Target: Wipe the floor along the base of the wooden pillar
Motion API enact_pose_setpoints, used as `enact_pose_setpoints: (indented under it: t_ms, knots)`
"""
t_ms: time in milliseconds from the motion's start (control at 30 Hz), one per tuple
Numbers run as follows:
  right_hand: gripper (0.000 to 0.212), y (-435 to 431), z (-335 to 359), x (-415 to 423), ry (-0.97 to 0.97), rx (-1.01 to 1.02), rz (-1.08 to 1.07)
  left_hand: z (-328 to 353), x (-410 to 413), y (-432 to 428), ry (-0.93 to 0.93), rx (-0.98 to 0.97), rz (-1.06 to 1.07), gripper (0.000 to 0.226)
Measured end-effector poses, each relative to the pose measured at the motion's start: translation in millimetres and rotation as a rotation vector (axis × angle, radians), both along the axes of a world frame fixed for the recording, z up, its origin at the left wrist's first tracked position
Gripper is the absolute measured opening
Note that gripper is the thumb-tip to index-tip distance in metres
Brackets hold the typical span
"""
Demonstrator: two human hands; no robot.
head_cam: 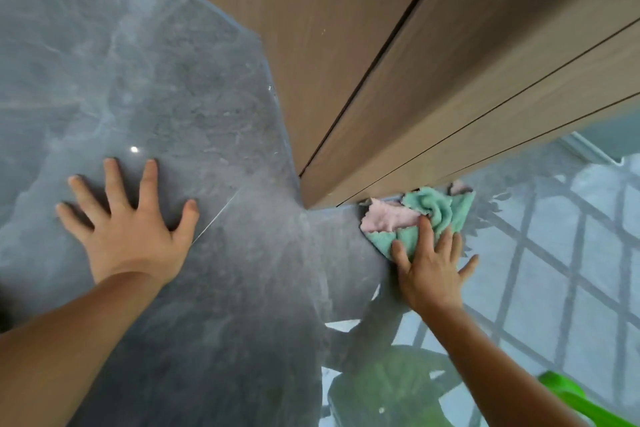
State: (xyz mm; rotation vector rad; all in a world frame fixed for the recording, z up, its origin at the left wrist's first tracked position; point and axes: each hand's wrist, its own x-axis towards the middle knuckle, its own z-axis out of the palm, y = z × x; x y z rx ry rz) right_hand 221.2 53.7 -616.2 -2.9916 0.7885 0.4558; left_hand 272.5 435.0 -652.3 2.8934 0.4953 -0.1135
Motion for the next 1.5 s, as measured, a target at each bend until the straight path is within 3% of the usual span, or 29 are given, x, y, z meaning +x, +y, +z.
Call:
enact_pose_setpoints:
  t_ms: [100,267,333,567,700,867,1033,1233,1367,1500]
  knots:
    - [0.104,73,0,7,-0.009,0.043,-0.020,-1,0,1,-0.007,0.005,0.002,0.083]
    - [0.103,186,5,-6,-0.018,0.145,0.435,2,0,-1,-0.001,-0.002,0.008,0.084]
    - [0.102,197,11,-2,0.087,0.201,0.435,3,-1,-1,0.005,-0.003,0.012,0.085]
    - [0.090,201,3,-21,-0.022,0.192,0.758,4,-1,-1,0.003,-0.014,-0.003,0.085]
    - [0.098,218,-3,66,-0.058,0.185,0.693,5,-1,1,-0.013,-0.012,-0.007,0.078]
    - [0.089,244,-9,197,-0.133,0.119,0.665,8,-1,1,0.017,-0.001,-0.015,0.077]
    - [0.088,272,-3,276,-0.036,0.117,0.582,12,1,-2,0.057,-0.014,-0.019,0.081]
    - [0.092,245,5,182,-0.028,0.051,0.694,18,1,-3,0.108,-0.018,-0.023,0.082]
    - [0.096,213,23,96,0.127,0.014,0.750,18,2,-2,0.114,-0.024,-0.041,0.084]
    - [0.099,218,36,88,0.262,0.001,0.731,13,2,0,0.100,-0.012,-0.041,0.085]
